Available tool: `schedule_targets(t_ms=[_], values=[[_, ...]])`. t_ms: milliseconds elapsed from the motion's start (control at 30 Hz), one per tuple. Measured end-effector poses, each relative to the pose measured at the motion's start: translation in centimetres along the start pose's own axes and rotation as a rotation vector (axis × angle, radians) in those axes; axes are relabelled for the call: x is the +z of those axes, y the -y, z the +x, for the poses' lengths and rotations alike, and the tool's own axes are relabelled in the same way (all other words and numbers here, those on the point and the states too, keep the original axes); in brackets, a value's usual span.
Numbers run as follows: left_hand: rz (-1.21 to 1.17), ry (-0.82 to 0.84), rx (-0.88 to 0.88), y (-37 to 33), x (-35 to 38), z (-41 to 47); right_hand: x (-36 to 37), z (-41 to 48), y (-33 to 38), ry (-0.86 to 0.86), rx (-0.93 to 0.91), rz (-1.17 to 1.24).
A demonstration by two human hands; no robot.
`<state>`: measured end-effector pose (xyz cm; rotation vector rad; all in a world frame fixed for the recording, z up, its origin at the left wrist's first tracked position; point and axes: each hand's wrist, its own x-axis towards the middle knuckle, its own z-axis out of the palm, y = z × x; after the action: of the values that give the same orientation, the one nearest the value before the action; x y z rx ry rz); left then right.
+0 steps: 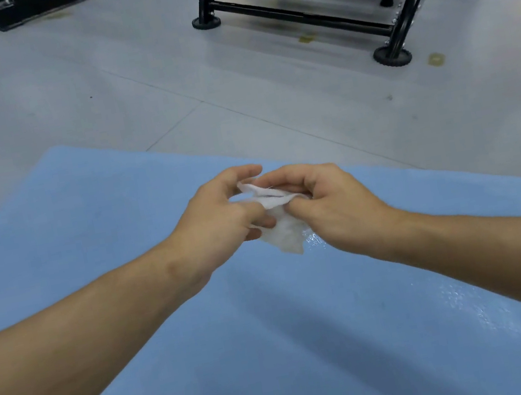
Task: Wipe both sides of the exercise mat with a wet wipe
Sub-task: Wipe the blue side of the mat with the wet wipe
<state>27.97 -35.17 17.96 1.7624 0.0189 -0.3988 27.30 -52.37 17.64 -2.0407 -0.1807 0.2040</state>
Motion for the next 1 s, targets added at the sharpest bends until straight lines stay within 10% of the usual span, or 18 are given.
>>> schedule_targets(t_ms=[500,1000], values=[[0.365,0.152,0.269,-4.7,-0.5,0.8,-6.0,-2.6,3.7,-0.124,0.076,0.036],[0.215,0.033,0.321,-6.8,-7.0,-2.7,0.0,0.6,9.4,-0.272,0.005,0.407]])
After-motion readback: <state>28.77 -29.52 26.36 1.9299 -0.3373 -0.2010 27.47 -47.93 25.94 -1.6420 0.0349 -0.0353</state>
